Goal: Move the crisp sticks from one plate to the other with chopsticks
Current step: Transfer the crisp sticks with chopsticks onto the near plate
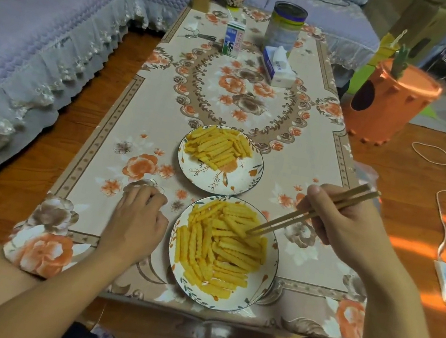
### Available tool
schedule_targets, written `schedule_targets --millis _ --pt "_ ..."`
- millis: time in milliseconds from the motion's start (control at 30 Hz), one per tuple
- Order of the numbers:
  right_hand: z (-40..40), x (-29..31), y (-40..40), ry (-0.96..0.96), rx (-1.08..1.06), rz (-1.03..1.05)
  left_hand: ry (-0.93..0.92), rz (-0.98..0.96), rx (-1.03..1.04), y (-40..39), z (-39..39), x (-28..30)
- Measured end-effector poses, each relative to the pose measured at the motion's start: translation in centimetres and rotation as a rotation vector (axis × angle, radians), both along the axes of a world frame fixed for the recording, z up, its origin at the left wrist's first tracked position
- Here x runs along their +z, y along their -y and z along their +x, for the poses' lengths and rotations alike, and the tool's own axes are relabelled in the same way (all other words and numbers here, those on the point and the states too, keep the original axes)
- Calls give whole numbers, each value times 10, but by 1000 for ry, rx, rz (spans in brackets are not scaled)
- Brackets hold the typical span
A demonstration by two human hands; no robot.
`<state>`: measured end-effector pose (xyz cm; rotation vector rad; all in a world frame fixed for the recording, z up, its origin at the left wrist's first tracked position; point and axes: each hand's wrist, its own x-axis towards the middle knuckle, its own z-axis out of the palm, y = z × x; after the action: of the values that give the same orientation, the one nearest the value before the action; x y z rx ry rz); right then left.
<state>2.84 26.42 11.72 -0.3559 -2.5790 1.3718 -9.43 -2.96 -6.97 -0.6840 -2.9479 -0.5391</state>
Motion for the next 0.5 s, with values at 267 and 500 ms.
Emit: schedule_targets --millis 267,500 --pt "5 -2 1 -42 -18 -89 2 3 3 0 0 -1" --pt "8 3 -2 -29 -13 -101 4 6 9 0 1 0"
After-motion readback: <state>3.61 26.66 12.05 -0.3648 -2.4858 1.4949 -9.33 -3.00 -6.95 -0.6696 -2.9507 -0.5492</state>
